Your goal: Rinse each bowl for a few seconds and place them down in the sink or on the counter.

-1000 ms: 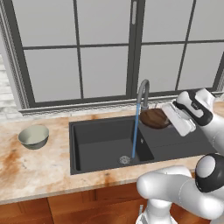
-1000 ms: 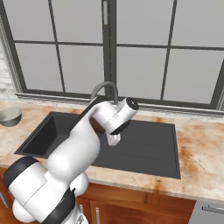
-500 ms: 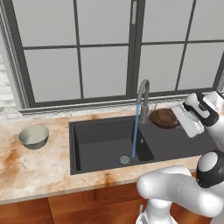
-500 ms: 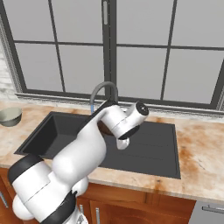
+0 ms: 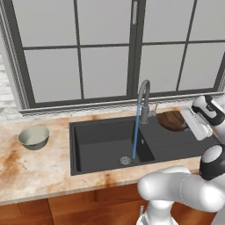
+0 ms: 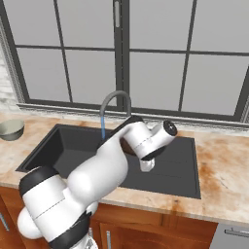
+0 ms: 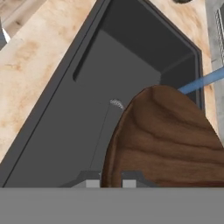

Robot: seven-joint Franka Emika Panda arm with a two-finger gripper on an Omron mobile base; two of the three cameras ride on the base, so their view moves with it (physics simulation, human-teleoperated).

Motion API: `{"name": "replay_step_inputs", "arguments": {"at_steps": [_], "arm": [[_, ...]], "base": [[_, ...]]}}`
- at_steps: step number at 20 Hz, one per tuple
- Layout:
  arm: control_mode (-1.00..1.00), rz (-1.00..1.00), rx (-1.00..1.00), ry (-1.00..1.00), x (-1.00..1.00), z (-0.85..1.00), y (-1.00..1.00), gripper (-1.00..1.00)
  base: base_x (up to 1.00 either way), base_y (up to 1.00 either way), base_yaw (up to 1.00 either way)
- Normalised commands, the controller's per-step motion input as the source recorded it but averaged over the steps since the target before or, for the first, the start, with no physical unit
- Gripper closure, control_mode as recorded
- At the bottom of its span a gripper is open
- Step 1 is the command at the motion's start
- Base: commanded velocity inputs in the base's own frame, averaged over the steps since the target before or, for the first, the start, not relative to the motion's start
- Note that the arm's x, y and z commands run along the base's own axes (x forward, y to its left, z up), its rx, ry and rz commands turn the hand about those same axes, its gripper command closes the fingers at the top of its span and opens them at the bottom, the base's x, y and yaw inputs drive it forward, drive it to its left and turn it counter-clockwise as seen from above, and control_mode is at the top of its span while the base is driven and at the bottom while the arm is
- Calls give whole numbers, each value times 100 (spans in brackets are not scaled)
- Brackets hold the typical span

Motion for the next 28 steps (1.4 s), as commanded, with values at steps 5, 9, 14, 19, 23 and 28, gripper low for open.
{"name": "replay_step_inputs", "arguments": {"at_steps": [5,9,14,19,23,28], "arm": [[-100,0,-1,0,0,-17,-24,100],[-100,0,-1,0,0,-18,-19,100],[-100,-2,-3,0,0,-22,-12,100],[-100,-3,-6,0,-3,-13,-4,100],[-100,-3,-4,0,0,-19,-3,100],[-100,-3,-1,1,0,-28,-2,100]], "base": [[0,0,0],[0,0,0],[0,0,0],[0,0,0],[0,0,0],[0,0,0]]}}
